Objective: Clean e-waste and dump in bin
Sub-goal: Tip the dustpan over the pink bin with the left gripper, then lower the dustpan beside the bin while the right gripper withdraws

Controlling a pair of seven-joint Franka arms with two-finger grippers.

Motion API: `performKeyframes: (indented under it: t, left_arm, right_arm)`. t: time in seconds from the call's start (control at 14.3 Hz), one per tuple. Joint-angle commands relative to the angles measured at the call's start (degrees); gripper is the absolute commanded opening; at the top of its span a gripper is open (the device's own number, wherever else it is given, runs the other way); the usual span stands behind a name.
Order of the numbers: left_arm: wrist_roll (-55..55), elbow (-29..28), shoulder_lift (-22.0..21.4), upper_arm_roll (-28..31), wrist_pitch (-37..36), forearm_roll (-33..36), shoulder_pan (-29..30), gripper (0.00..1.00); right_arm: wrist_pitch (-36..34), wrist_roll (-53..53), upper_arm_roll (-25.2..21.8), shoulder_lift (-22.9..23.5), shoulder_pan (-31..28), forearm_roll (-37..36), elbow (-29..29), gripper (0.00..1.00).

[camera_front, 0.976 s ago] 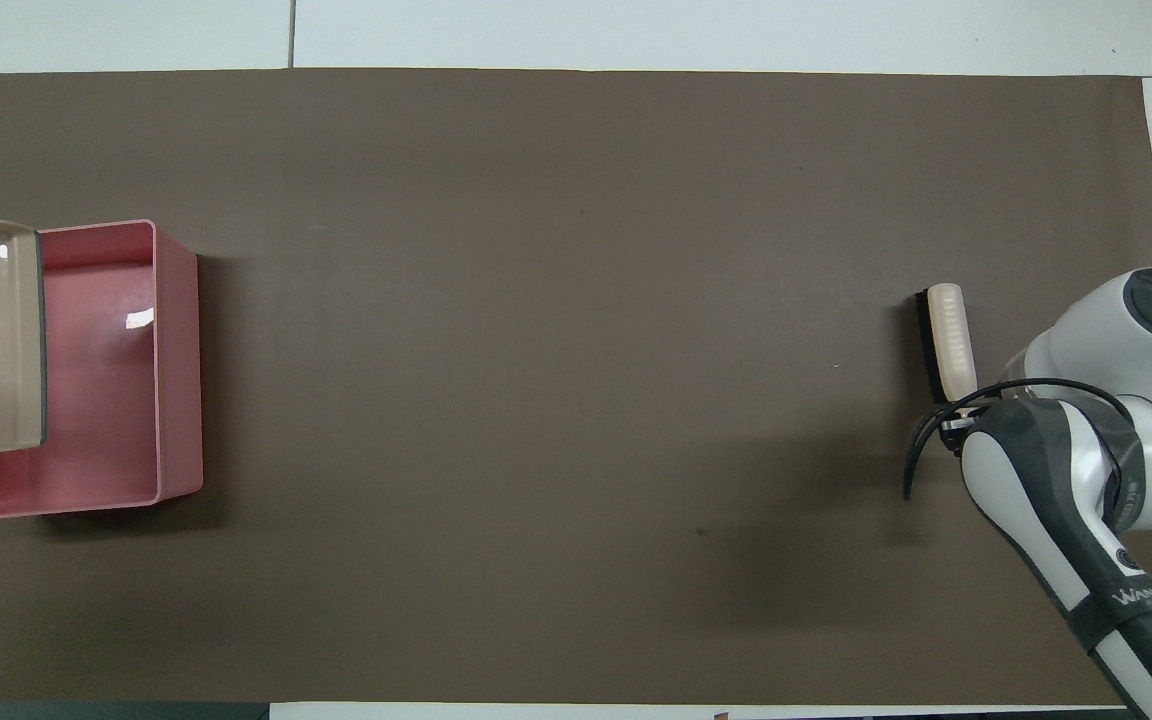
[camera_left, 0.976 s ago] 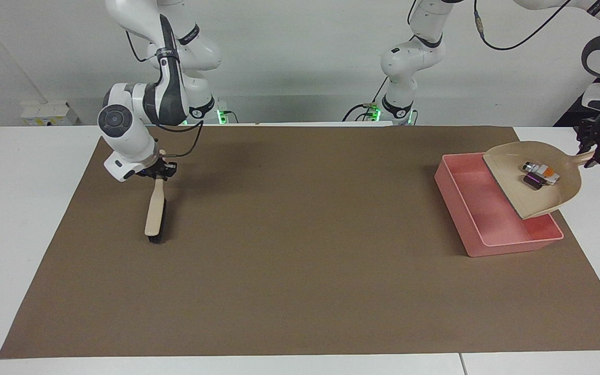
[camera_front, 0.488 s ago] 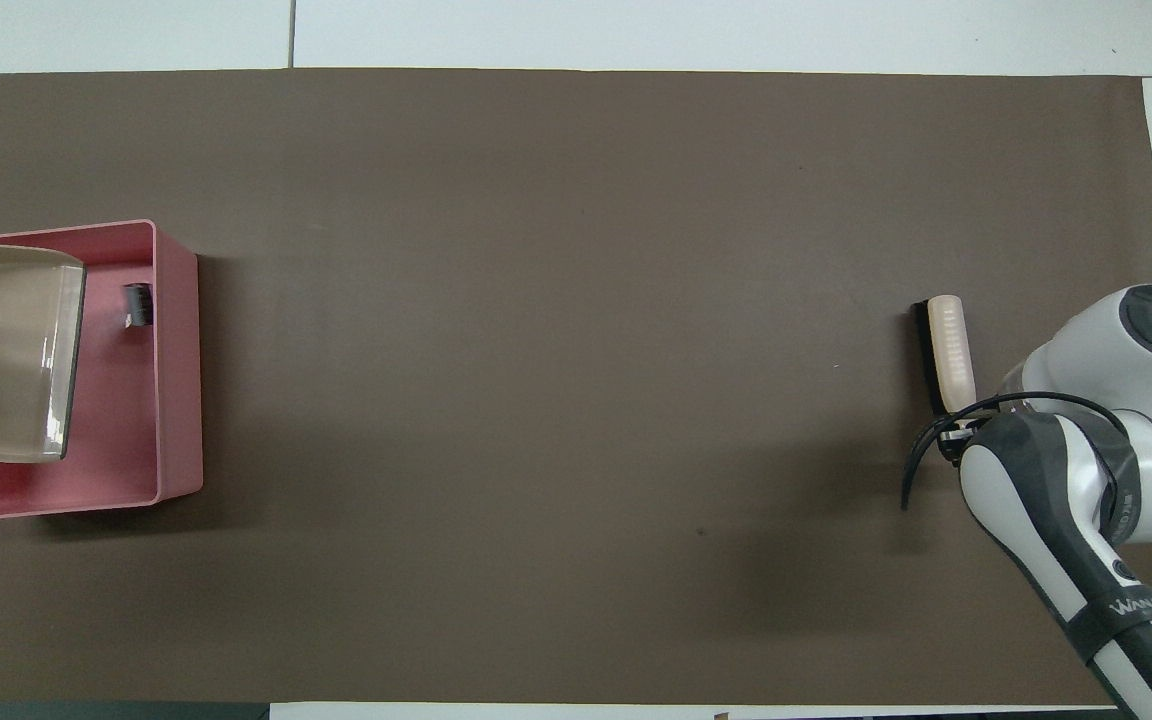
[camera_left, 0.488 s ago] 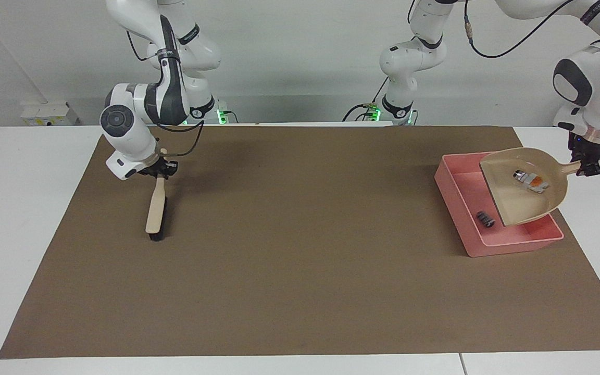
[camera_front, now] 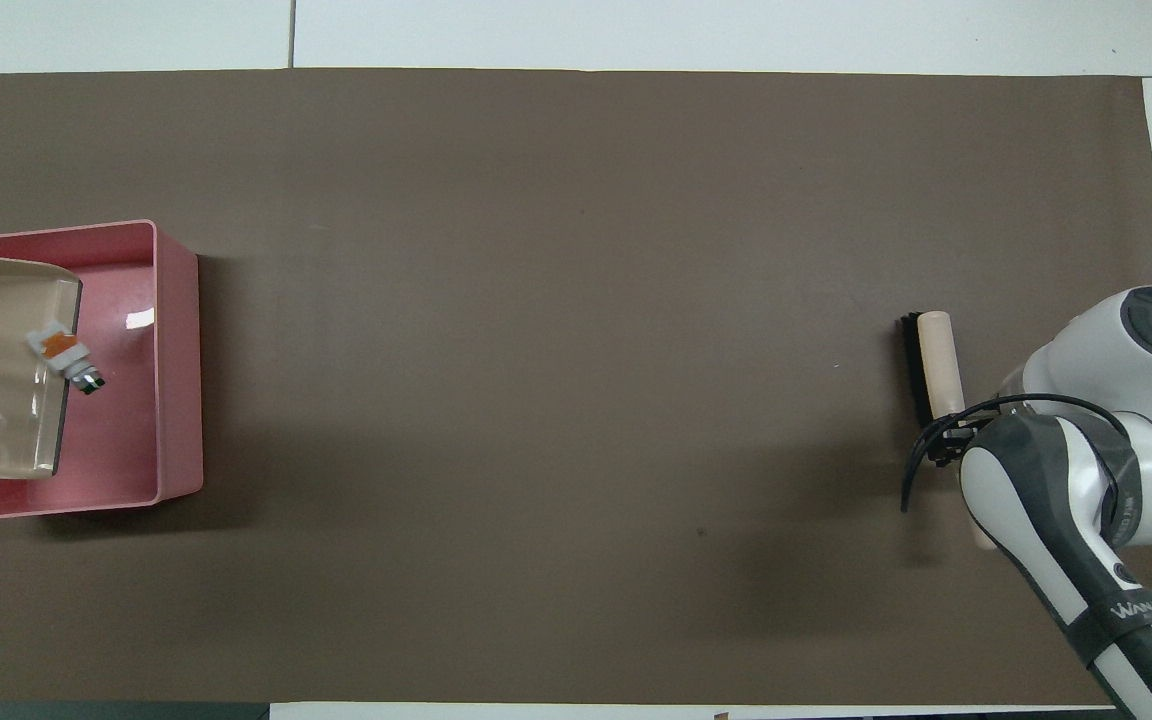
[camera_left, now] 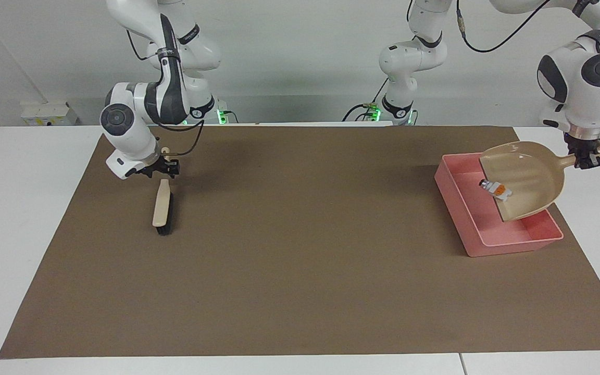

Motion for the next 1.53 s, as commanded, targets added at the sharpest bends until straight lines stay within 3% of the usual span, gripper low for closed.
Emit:
performKeyframes:
  t: [0.0, 0.14, 0.35, 0.63, 0.77, 1.11, 1.25, 1.46]
  left_arm:
    - [-3.46, 0.09, -2.34, 0.01, -4.56, 3.51, -3.06, 0.00]
    - [-3.55, 0.44, -3.66, 0.10, -5.80, 3.78, -4.03, 0.00]
    - [-3.38, 0.70, -4.46, -1.39, -7.21, 1.95, -4.21, 0.00]
    - [-4.78, -0.69, -5.07, -1.48, -5.63, -11.92, -6.92, 0.00]
    - [-5.92, -5.16, -6.82, -1.48, -3.01, -13.96, -11.21, 0.00]
    - [-15.65, -14.39, -5.78, -1.48, 6.65, -19.50, -20.71, 0.00]
    - [-19.10, -17.22, -4.12, -1.48, 11.49, -20.56, -23.96, 0.00]
    - [-21.82, -18.10, -1.39, -1.48, 13.09, -21.70, -25.56, 0.00]
  right_arm:
    - [0.30, 0.47, 0.73, -0.70, -0.39, -0.33, 1.16, 0.86]
    - [-1.63, 0.38, 0.82, -0.70, -0.38, -0.16, 4.50, 0.99]
    - [-6.63, 0.56, 1.00, -0.43, 0.58, 2.21, 12.40, 0.99]
    - [-16.47, 0.56, 0.91, -0.35, -0.21, 2.66, 24.09, 0.99]
    - [-21.83, 0.56, 0.73, 0.27, -0.56, 2.66, 30.50, 0.99]
    - [-30.46, 0.47, -0.14, 3.25, 0.50, 1.42, 41.67, 0.99]
    - [-29.95, 0.47, -0.41, 4.65, 1.28, 1.86, 41.87, 0.99]
    - [-30.12, 0.56, -0.67, 5.89, 1.46, 3.62, 41.96, 0.99]
